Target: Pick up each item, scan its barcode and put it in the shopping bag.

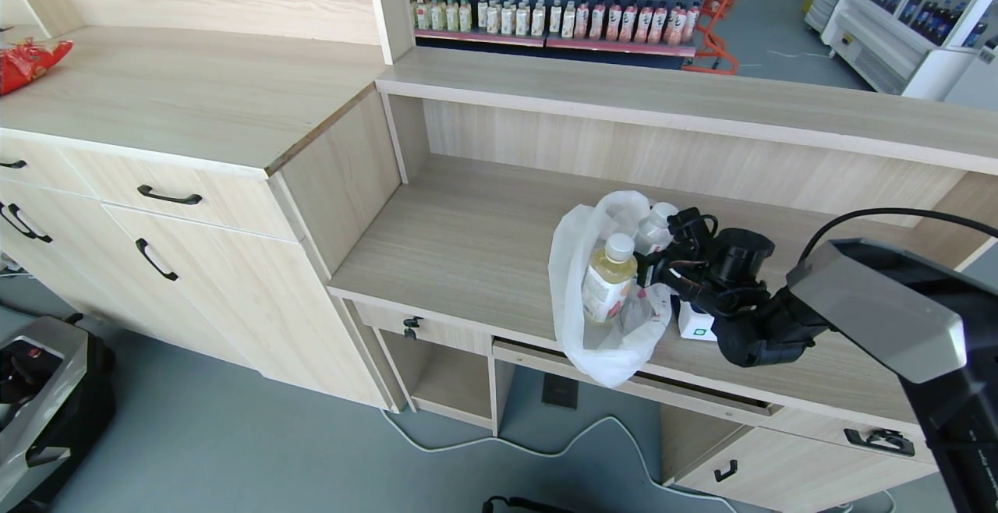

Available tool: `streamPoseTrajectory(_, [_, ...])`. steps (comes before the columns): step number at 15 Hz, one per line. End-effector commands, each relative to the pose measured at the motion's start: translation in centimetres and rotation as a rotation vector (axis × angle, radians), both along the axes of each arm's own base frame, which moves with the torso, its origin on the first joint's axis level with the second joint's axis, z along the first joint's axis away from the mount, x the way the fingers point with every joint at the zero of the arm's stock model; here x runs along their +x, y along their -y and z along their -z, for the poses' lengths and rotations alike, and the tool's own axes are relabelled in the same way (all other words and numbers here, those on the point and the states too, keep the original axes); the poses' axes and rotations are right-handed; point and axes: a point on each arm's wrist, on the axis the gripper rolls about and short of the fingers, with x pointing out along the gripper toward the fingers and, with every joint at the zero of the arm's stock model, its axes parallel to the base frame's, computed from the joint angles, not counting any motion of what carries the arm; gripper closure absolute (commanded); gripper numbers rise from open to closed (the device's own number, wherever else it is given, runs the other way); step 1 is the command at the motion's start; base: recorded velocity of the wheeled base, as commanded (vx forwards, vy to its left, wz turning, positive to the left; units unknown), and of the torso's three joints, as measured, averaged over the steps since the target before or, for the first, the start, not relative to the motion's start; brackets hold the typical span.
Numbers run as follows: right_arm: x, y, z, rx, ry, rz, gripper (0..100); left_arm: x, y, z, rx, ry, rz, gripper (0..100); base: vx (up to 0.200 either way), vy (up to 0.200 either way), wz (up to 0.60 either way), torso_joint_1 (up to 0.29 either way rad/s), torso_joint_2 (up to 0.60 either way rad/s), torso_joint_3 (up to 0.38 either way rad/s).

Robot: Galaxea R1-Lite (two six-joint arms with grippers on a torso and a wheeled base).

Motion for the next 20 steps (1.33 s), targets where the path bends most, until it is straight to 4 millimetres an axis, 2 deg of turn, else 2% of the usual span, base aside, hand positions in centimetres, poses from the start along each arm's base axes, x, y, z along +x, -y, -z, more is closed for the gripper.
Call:
streamPoseTrajectory(1, [0.1, 0.0, 0.8, -0.011, -0.014, 0.002, 100, 0.0, 0.0, 0.0, 0.000, 0.000, 0.000, 0, 0.000, 0.000, 0.00, 0.000, 0.00, 0.000])
streamPoseTrajectory(4, [0.1, 0.0, 0.9, -0.025, -0.012, 0.002, 100, 0.0, 0.0, 0.0, 0.000, 0.000, 0.000, 0, 0.000, 0.000, 0.00, 0.000, 0.00, 0.000])
streamPoseTrajectory(5, [0.0, 0.1, 1.0, -0.028, -0.017, 0.004, 0, 0.0, 0.0, 0.0, 0.000, 0.000, 0.000, 0, 0.000, 0.000, 0.00, 0.000, 0.00, 0.000])
streamPoseTrajectory(8, [-0.1, 0.2, 0.2, -0.023, 0.002, 0.007, 0, 0.0, 0.0, 0.0, 0.001, 0.000, 0.000, 0, 0.000, 0.000, 0.00, 0.000, 0.00, 0.000])
streamPoseTrajectory(10, [-0.2, 0.4, -1.4, -0.017, 0.041, 0.011, 0, 0.0, 0.0, 0.0, 0.000, 0.000, 0.000, 0, 0.000, 0.000, 0.00, 0.000, 0.00, 0.000])
streamPoseTrajectory(11, [-0.8, 0.7, -3.4, -0.004, 0.063, 0.011, 0, 0.0, 0.0, 0.0, 0.000, 0.000, 0.000, 0, 0.000, 0.000, 0.00, 0.000, 0.00, 0.000])
streamPoseTrajectory(12, [-1.3, 0.7, -4.3, 0.004, 0.066, 0.011, 0, 0.0, 0.0, 0.0, 0.000, 0.000, 0.000, 0, 0.000, 0.000, 0.00, 0.000, 0.00, 0.000])
streamPoseTrajectory(16, [-5.4, 1.2, -8.9, 0.020, 0.075, 0.004, 0, 0.0, 0.0, 0.0, 0.000, 0.000, 0.000, 0, 0.000, 0.000, 0.00, 0.000, 0.00, 0.000])
streamPoseTrajectory(17, [-7.4, 1.5, -10.7, 0.020, 0.086, 0.006, 0, 0.0, 0.0, 0.0, 0.000, 0.000, 0.000, 0, 0.000, 0.000, 0.00, 0.000, 0.00, 0.000])
streamPoseTrajectory(20, [-13.4, 2.6, -13.1, -0.036, 0.096, 0.038, 0, 0.0, 0.0, 0.0, 0.000, 0.000, 0.000, 0, 0.000, 0.000, 0.00, 0.000, 0.00, 0.000])
